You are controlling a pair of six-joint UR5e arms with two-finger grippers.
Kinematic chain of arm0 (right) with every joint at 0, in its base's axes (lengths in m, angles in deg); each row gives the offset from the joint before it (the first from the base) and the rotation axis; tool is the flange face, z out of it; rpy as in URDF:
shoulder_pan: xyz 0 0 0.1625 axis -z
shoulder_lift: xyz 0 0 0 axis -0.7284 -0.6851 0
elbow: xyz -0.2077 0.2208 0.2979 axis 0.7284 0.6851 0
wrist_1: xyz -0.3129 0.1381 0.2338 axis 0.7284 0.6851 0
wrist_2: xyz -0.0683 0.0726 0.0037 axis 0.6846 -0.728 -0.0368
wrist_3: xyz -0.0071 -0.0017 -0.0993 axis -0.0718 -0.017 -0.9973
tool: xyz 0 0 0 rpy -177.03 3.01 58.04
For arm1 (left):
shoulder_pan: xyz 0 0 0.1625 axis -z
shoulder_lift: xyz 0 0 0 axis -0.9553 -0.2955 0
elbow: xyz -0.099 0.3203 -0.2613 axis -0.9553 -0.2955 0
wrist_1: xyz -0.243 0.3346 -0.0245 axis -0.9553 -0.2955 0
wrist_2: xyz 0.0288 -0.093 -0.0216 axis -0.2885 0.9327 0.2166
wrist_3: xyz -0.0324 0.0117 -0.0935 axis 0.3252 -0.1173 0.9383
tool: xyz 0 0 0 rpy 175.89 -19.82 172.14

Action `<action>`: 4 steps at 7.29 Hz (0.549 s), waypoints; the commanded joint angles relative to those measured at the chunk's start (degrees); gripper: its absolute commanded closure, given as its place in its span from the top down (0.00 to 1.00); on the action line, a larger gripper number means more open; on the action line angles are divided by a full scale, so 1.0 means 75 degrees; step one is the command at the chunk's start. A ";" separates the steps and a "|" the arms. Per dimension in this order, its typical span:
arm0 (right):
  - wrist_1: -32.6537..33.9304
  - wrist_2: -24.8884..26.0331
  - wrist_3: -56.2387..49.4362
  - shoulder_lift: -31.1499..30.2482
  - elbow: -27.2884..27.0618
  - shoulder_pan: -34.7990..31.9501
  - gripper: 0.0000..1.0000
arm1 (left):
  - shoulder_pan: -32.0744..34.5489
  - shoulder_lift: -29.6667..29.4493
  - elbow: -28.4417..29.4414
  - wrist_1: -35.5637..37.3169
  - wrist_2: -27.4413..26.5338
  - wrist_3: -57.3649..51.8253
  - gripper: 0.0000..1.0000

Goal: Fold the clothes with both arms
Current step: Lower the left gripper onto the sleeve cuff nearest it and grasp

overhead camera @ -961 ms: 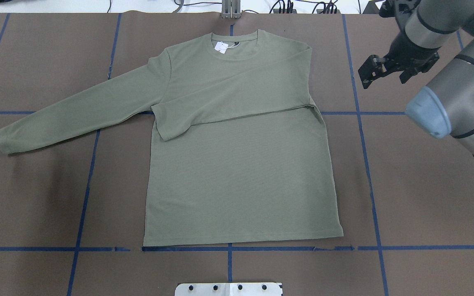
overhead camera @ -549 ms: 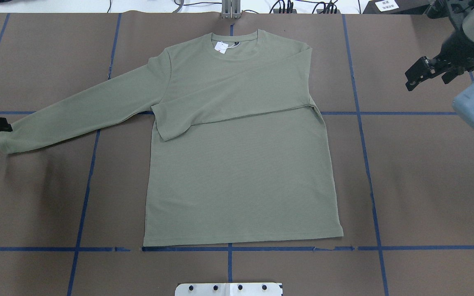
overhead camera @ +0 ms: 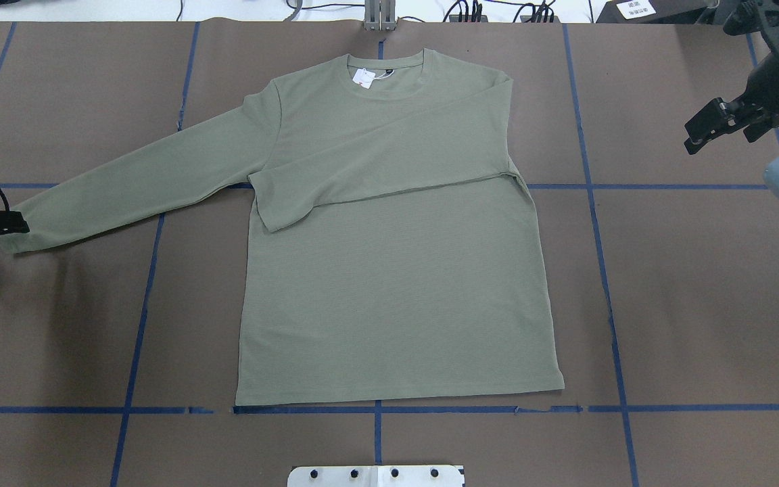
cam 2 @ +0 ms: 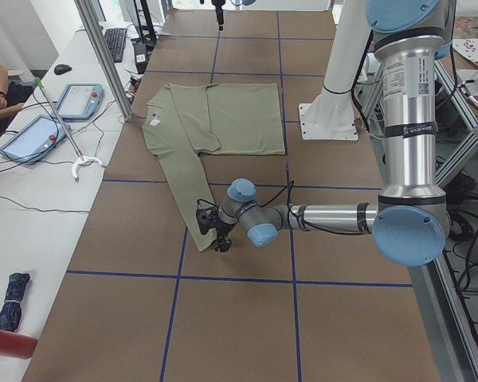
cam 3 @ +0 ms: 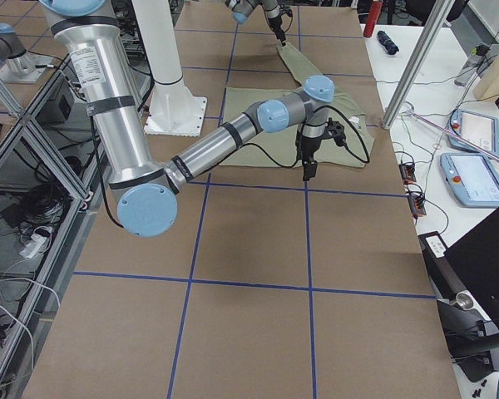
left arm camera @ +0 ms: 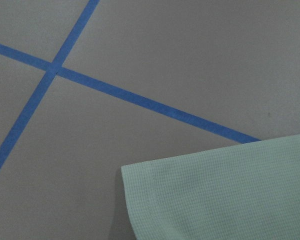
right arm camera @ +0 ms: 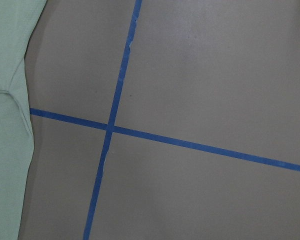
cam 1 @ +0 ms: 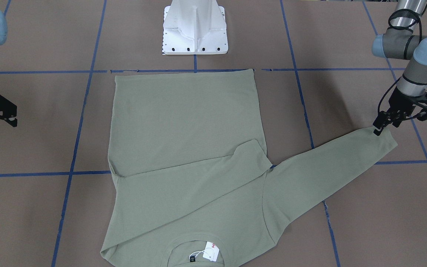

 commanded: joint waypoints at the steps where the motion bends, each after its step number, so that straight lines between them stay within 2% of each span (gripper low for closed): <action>1: 0.0007 0.0002 -0.0007 -0.0005 -0.0025 -0.0026 1.00 | -0.0007 -0.0088 0.0059 -0.0003 -0.0009 -0.0008 0.97; 4: 0.0065 0.0014 0.0016 -0.0017 -0.0165 -0.0038 1.00 | -0.0019 -0.0205 0.0235 -0.0002 -0.0009 -0.0020 0.94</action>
